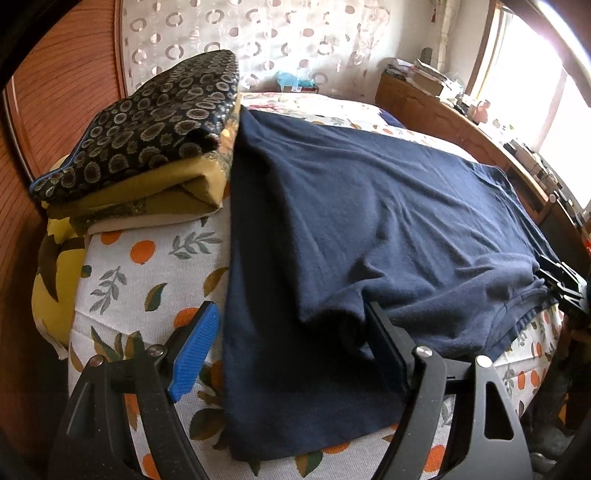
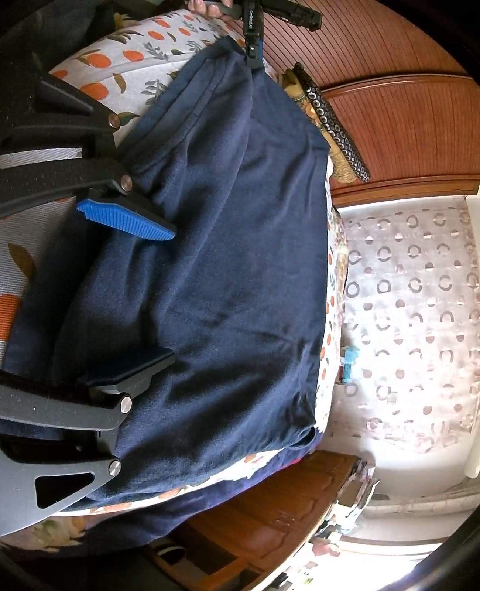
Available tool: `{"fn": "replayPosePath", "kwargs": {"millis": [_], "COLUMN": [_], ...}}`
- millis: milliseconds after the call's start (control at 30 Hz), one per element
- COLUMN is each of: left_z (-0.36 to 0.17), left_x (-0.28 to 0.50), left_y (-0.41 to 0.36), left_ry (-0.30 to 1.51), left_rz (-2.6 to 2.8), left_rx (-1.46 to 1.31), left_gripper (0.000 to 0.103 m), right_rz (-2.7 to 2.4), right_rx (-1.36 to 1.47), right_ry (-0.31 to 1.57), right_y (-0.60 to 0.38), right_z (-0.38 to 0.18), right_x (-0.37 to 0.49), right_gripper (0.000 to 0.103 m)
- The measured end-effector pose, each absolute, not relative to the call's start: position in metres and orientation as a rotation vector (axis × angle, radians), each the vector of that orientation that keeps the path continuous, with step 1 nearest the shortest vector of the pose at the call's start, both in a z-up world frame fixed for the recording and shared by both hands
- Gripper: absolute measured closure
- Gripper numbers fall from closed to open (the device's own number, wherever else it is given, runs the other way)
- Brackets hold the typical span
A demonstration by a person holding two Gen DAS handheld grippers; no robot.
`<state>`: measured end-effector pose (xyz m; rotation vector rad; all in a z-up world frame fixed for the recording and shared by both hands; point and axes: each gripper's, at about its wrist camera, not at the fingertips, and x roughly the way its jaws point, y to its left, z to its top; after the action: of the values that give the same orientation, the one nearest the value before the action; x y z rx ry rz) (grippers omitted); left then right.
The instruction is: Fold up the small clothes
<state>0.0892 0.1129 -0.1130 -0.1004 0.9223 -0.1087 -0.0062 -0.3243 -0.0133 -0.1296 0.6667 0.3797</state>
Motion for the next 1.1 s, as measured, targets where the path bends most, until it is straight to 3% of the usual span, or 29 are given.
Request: {"fn": "replayPosePath", "kwargs": {"millis": [67, 133, 233, 667, 1100], "left_z": [-0.112, -0.111, -0.105, -0.023, -0.013], "left_x": [0.089, 0.089, 0.088, 0.070, 0.073], "left_y": [0.109, 0.108, 0.102, 0.043, -0.007], "left_ry": [0.911, 0.908, 0.885, 0.620, 0.577], "left_rz": [-0.129, -0.181, -0.200, -0.319, -0.414], "left_rx": [-0.098, -0.136, -0.130, -0.055, -0.016], "left_gripper": [0.040, 0.068, 0.087, 0.090, 0.090], "right_rz": [0.380, 0.380, 0.380, 0.383, 0.377], "right_rx": [-0.130, -0.129, -0.129, -0.124, -0.117], "right_ry": [0.666, 0.665, 0.666, 0.667, 0.665], "right_y": [-0.324, -0.324, -0.323, -0.321, -0.320], "right_z": [-0.012, -0.011, -0.010, -0.008, -0.010], "right_x": [-0.008, -0.009, -0.009, -0.008, -0.007], "right_gripper": [0.041, 0.041, 0.041, 0.040, 0.040]}}
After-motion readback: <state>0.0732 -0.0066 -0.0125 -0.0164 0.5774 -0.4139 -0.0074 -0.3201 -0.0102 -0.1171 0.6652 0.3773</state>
